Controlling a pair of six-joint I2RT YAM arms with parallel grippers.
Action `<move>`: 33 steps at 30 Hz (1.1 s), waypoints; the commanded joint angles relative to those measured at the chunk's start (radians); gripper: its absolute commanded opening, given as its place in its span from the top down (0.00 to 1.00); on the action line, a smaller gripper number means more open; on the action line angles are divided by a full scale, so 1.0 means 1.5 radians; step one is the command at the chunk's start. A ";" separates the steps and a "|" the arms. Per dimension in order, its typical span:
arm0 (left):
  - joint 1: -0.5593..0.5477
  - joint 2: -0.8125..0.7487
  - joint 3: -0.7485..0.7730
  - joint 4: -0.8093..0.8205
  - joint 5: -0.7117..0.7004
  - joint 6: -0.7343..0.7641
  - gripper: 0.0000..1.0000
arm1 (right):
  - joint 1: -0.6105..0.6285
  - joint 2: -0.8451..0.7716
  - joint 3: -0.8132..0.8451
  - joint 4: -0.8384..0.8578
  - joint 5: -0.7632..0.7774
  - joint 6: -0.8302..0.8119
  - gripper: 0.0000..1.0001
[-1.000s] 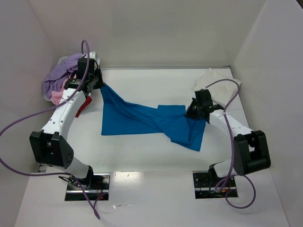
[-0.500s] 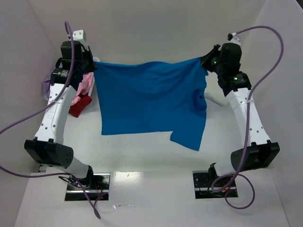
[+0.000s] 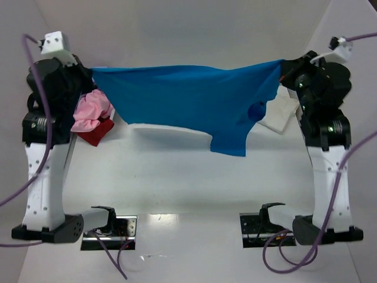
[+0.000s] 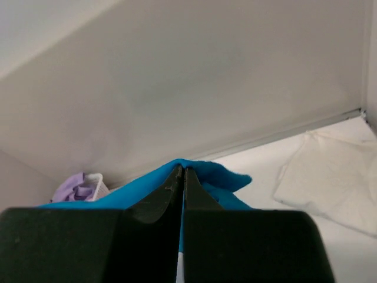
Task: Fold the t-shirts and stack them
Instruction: Flatten out the tshirt
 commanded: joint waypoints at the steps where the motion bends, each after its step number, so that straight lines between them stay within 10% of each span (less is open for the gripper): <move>1: 0.005 -0.091 -0.017 0.004 -0.027 0.001 1.00 | -0.007 -0.093 -0.001 -0.001 0.048 -0.020 1.00; 19: 0.005 -0.293 -0.073 -0.049 -0.046 -0.019 1.00 | -0.007 -0.231 0.044 -0.088 -0.008 -0.008 1.00; 33: 0.005 -0.147 -0.343 0.148 -0.030 -0.019 1.00 | -0.007 -0.166 -0.342 0.098 0.020 0.039 1.00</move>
